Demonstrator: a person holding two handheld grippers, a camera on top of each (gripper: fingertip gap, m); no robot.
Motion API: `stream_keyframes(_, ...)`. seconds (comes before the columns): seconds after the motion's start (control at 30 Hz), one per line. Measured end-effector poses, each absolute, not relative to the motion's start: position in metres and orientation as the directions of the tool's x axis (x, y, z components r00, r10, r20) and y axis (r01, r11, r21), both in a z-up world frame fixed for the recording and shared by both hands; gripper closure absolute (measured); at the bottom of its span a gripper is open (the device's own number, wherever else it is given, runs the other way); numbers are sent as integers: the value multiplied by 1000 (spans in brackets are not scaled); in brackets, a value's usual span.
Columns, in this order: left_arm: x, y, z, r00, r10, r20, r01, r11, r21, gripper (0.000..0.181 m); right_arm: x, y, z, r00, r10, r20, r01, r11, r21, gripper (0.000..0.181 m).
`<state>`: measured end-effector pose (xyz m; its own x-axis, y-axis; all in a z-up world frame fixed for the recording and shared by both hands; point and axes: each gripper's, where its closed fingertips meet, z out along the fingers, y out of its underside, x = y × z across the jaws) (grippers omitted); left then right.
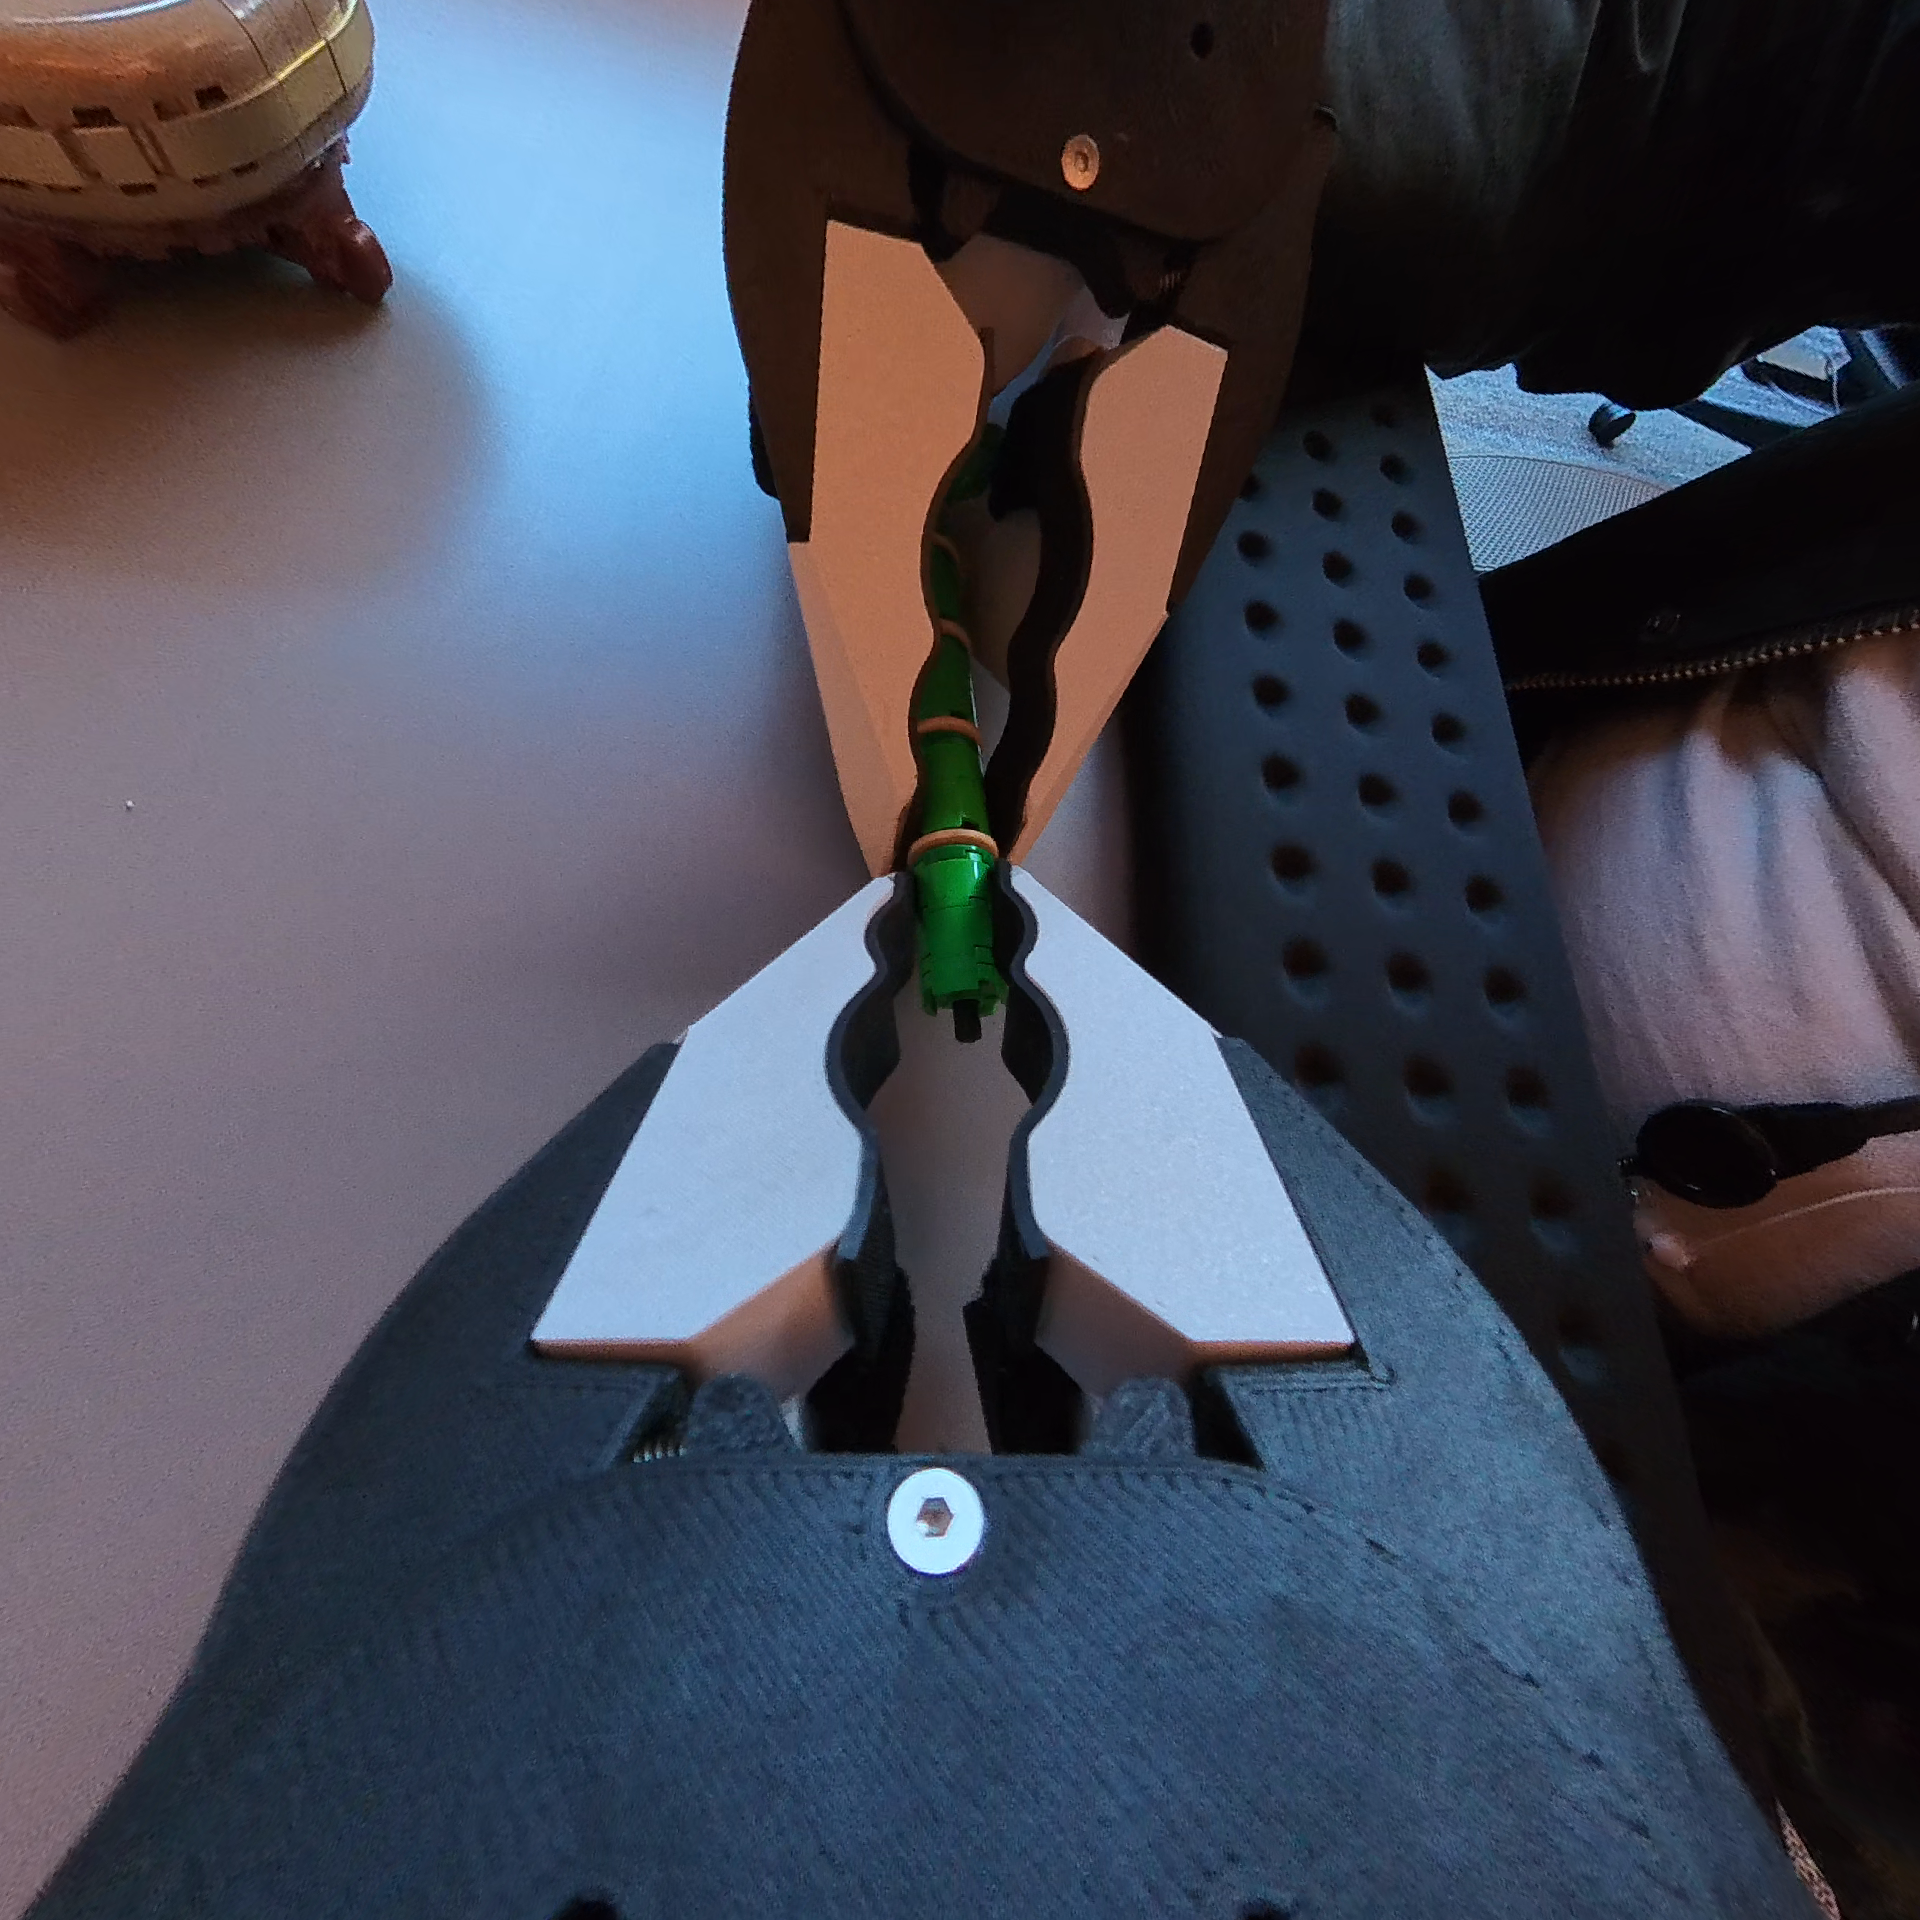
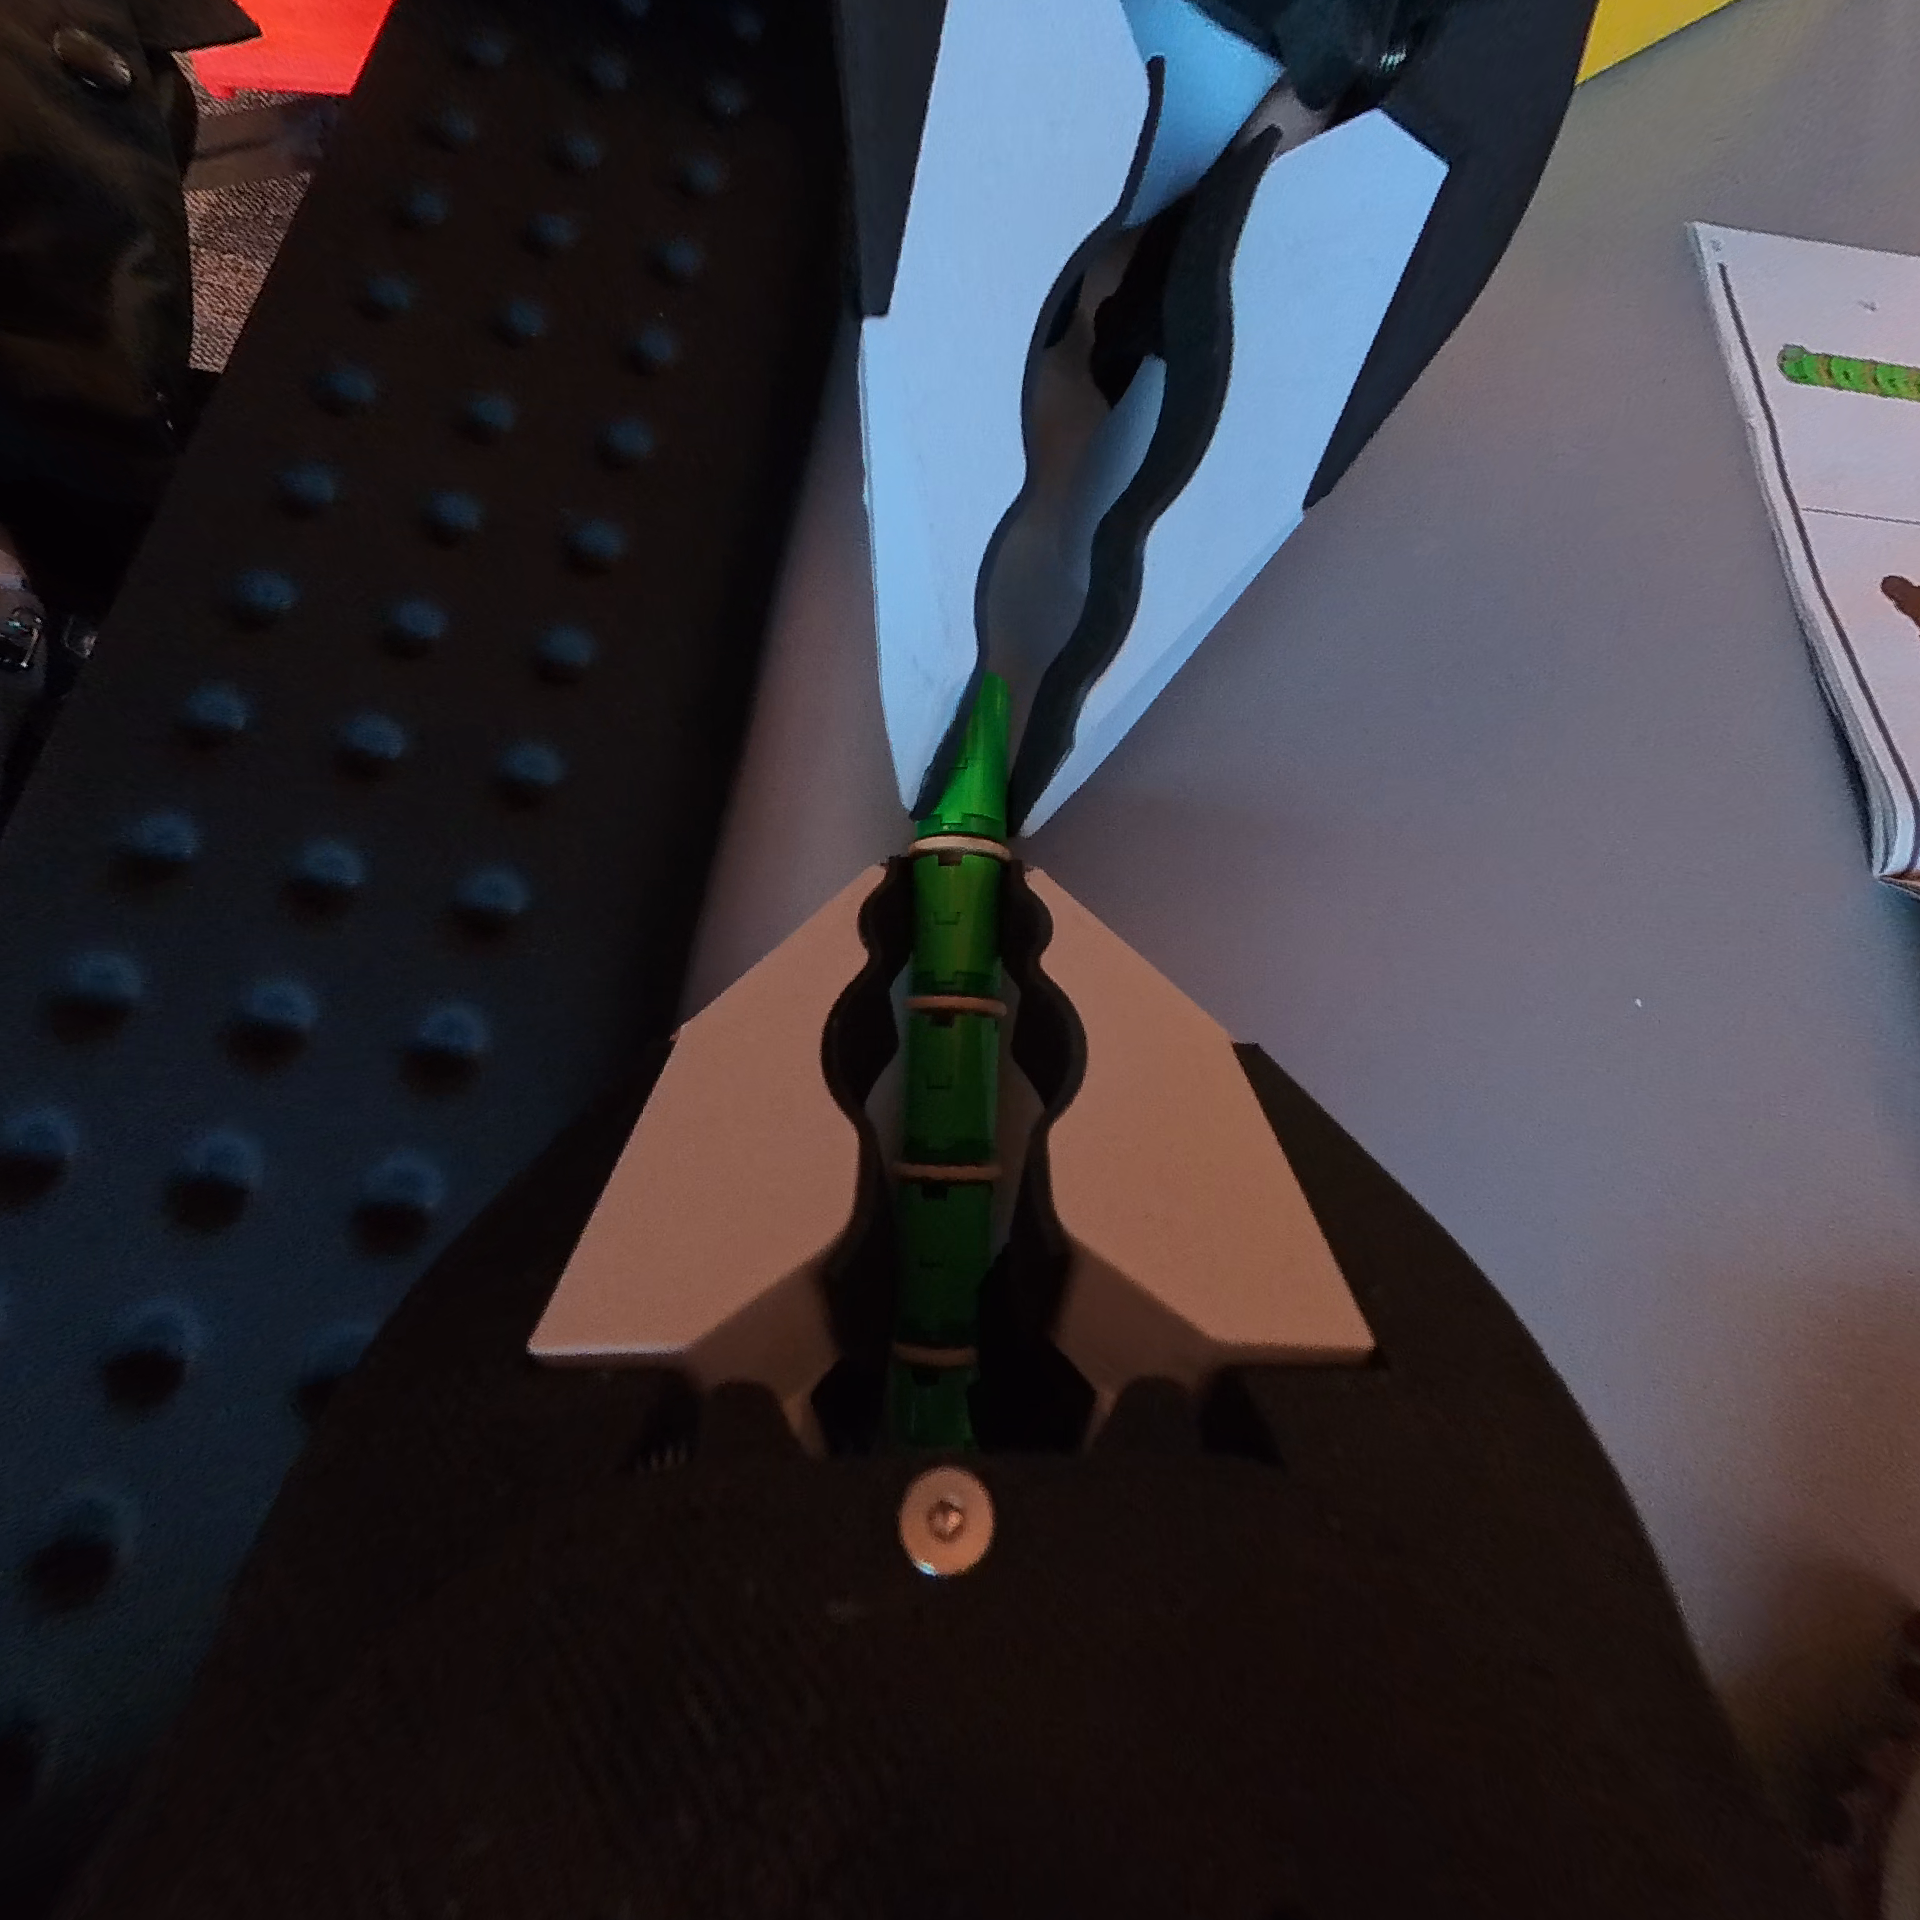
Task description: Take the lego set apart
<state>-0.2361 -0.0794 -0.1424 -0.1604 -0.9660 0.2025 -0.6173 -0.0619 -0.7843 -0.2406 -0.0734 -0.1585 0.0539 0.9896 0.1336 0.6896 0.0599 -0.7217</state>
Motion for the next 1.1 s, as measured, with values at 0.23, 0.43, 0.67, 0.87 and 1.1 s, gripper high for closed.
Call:
stream_keyframes(0.23, -250, -69, -139, -105, -978, 178, -631, -73, -772, 181, -236, -77, -160, 26, 993, 111, 700, 61, -711, 162)
stream_keyframes(0.43, -311, -52, -97, -100, -949, 300, -357, -248, -901, 181, -167, -51, -158, 217, 973, 76, 667, -91, -740, 163)
stream_keyframes(0.67, -262, -62, -109, -63, -987, 150, -453, -105, -885, 140, -209, -56, -156, 127, 977, 171, 711, 31, -702, 164)
stream_keyframes(0.87, -221, -68, -142, -99, -978, -182, -618, 204, -760, 141, -219, -64, -157, 121, 992, 39, 664, -51, -746, 163)
stream_keyframes(1.1, -211, -67, -159, -122, -959, -256, -661, 271, -700, 164, -221, -69, -152, 123, 984, -130, 599, -178, -781, 164)
